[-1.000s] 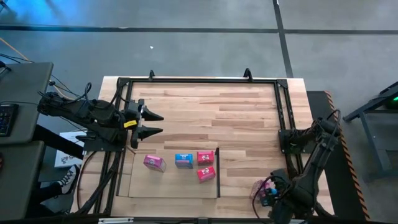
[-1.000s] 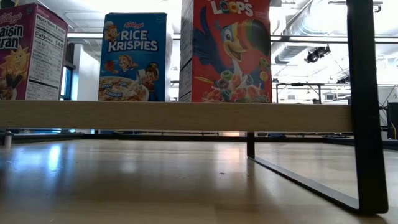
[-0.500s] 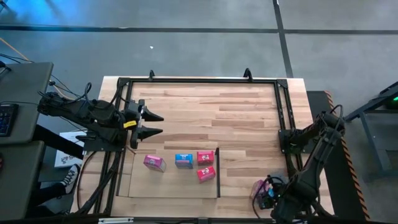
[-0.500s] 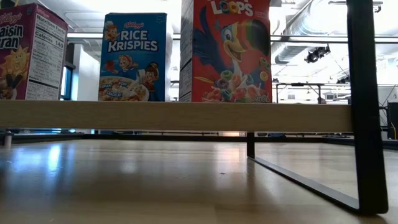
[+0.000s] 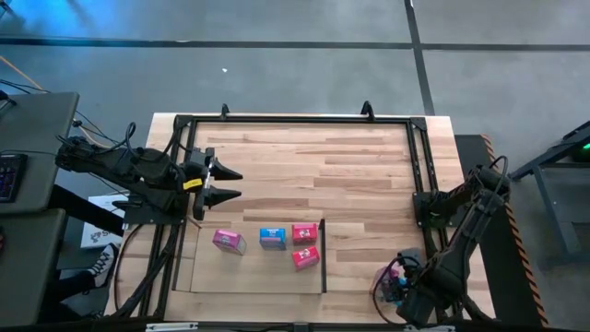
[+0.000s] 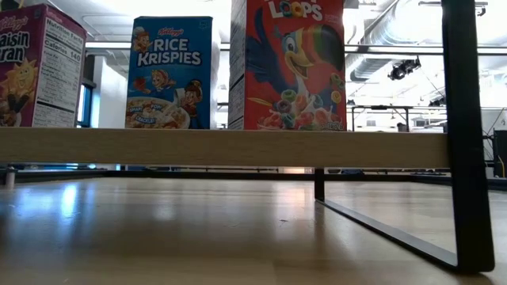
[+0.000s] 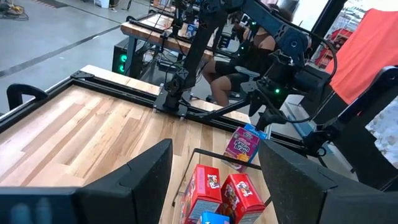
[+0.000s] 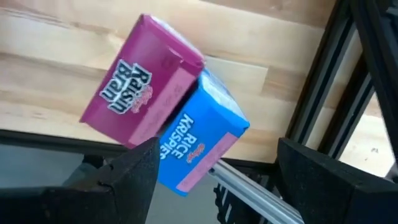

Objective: Stack cereal on shelf
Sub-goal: Put the purple cereal box on the shelf

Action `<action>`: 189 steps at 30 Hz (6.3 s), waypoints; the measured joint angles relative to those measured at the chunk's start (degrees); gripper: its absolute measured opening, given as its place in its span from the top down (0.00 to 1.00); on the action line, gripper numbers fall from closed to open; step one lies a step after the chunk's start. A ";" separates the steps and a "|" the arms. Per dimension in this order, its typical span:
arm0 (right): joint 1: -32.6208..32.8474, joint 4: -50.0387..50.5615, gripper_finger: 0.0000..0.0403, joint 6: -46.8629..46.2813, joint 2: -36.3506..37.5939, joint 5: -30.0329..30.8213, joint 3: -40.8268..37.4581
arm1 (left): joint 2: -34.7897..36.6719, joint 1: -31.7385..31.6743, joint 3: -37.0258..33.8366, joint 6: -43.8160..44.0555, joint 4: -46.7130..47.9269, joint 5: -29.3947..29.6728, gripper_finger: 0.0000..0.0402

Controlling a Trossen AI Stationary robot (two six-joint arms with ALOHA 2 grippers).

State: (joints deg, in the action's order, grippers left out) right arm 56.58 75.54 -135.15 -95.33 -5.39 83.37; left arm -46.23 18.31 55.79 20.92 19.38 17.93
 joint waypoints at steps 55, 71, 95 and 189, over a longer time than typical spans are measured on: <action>-1.57 1.26 0.26 1.97 0.07 5.42 0.24 | 0.00 0.00 0.00 1.47 0.00 0.04 0.43; -5.71 -0.82 0.26 3.17 0.07 6.67 0.15 | 0.02 -0.02 0.00 2.57 0.02 0.04 0.43; -8.61 -8.54 0.26 3.23 0.00 4.94 -6.69 | 0.00 -0.01 0.00 2.16 0.31 0.02 0.43; -32.25 -8.94 0.68 65.60 14.67 42.49 11.08 | -7.08 -4.90 1.99 -1.55 -3.63 -6.28 0.43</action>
State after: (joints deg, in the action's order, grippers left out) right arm 24.33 66.61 -69.55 -80.66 37.10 94.45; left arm -53.31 13.41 57.78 19.37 15.75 11.65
